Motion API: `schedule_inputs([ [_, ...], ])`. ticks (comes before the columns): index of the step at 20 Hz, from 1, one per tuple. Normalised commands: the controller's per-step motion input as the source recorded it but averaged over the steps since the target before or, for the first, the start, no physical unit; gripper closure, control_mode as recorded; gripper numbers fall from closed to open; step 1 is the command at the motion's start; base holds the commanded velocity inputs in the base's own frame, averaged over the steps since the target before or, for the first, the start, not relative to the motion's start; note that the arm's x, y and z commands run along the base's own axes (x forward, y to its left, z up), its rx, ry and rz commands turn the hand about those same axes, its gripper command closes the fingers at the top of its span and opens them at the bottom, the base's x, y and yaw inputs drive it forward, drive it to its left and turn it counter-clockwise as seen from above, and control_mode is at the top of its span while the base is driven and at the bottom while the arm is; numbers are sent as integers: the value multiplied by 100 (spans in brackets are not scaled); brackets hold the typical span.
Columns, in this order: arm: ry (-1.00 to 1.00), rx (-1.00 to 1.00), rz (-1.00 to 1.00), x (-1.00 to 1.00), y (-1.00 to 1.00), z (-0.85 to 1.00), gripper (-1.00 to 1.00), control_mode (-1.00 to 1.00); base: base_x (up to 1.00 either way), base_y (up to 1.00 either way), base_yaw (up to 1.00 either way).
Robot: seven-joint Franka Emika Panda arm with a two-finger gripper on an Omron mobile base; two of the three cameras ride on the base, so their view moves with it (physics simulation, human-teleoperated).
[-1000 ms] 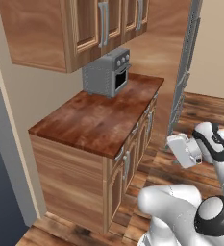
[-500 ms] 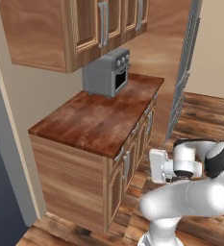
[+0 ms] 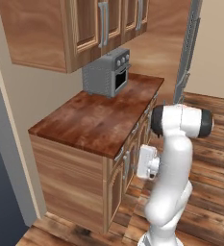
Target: Take a straw from the drawer in front and place it inside the glass cup on the dining counter.
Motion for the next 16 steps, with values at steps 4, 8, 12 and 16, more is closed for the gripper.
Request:
schedule_inputs([
  [4, 0, 10, 14, 53, 0, -29, -100, -100, 0, 0, 0],
  [8, 0, 3, 11, 37, 0, -39, -100, -100, 0, 0, 0],
  [12, 0, 0, 3, 33, 0, -24, -100, -100, 0, 0, 0],
  [16, 0, 0, 2, 30, 1, -12, -100, -100, 0, 0, 0],
])
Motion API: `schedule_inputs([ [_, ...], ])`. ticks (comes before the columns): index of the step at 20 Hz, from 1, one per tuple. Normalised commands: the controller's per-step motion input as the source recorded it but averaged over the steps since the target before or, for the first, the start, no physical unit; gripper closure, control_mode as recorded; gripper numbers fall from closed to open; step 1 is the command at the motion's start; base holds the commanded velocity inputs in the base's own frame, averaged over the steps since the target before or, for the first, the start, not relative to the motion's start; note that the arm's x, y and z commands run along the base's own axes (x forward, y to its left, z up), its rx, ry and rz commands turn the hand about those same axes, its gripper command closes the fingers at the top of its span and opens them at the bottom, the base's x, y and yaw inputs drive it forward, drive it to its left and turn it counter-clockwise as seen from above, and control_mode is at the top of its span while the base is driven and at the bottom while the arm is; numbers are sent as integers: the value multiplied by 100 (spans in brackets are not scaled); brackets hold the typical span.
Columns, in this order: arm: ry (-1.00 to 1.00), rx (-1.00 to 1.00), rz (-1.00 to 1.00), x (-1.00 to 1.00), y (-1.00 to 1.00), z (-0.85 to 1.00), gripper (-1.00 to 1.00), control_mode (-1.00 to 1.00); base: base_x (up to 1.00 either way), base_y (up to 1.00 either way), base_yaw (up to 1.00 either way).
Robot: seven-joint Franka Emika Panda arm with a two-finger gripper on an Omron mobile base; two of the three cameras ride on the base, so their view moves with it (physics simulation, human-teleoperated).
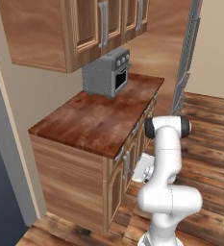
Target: Take a straw from the drawer in front and place it inside the glass cup on the dining counter.
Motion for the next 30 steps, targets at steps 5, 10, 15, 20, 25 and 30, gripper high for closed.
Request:
schedule_inputs([
  [5, 0, 0, 0, 16, 0, 0, -100, -100, 0, 0, 0],
  [10, 0, -1, 0, 19, 8, 0, -100, -100, 0, 0, 0],
  [15, 0, 0, 0, 47, 5, 0, -100, -100, 0, 0, 0],
  [20, 0, -2, 0, 52, 0, -2, -100, -100, 0, 0, 0],
  [25, 0, -8, 0, 48, 13, -1, -100, -100, 0, 0, 0],
  [30, 0, -11, 0, 51, 25, -32, -100, -100, 0, 0, 0],
])
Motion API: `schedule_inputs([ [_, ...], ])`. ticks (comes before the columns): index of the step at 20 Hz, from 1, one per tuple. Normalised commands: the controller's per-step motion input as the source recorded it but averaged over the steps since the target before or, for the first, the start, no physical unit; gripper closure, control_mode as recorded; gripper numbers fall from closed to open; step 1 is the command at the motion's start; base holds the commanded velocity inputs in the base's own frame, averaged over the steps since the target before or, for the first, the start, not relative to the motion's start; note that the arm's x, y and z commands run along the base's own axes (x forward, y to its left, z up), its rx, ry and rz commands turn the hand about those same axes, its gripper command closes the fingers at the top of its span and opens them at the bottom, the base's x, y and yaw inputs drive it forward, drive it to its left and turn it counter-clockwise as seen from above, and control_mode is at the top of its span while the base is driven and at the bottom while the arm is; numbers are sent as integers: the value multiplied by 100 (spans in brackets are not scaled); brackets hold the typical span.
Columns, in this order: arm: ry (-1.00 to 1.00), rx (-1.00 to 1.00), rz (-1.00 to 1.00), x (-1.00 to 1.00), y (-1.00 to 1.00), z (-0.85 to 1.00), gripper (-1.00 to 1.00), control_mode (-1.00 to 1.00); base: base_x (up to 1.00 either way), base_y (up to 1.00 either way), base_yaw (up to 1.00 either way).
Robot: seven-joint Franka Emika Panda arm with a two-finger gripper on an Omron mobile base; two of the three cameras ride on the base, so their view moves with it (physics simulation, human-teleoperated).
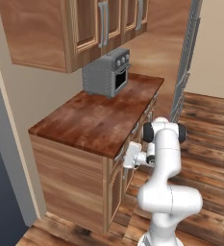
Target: Take a straw from the drawer in front and place it inside the glass cup on the dining counter.
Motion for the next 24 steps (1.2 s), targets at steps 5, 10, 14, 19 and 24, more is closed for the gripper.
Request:
schedule_inputs([
  [5, 0, -14, 0, 43, 27, -44, -100, -100, 0, 0, 0],
  [10, -3, -13, 0, 23, 22, -14, -100, -100, 0, 0, 0],
  [14, -11, -10, 0, 0, 23, 2, -100, -100, 0, 0, 0],
  [19, -3, -9, 0, 0, 38, 0, 100, -100, 0, 0, 0],
  [24, 6, 0, 0, 5, 8, 0, 100, -100, 0, 0, 0],
])
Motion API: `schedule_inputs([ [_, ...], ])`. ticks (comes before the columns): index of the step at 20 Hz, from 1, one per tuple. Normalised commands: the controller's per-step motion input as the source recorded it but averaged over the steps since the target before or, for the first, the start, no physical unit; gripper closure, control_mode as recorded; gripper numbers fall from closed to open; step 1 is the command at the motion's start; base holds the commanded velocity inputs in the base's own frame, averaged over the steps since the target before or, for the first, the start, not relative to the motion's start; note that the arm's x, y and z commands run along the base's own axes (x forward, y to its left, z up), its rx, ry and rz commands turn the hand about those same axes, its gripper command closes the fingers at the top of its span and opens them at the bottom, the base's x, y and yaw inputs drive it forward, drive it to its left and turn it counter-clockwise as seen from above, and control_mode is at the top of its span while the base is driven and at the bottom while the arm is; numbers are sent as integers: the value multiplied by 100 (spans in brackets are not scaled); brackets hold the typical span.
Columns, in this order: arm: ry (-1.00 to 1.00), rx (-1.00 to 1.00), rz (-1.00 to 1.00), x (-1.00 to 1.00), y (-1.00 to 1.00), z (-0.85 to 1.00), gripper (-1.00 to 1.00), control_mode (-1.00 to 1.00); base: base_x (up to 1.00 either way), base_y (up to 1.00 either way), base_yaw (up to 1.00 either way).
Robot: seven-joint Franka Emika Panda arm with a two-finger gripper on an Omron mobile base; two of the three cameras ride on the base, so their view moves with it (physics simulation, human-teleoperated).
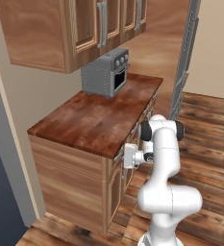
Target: Take a straw from the drawer in front and place it inside the glass cup on the dining counter.
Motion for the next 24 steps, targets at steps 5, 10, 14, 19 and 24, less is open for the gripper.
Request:
schedule_inputs([
  [5, 3, 0, 0, -1, -3, -3, 100, -100, 0, 0, 0],
  [10, 0, 1, 1, -31, -87, 0, 100, -100, 0, 0, 0],
  [14, -3, 5, 5, -65, -100, 0, 100, -100, 0, 0, 0],
  [19, -3, 7, 6, -78, -100, 0, 100, -100, 0, 0, 0],
  [24, -3, 3, 4, -82, -100, 0, 100, -100, 0, 0, 0],
])
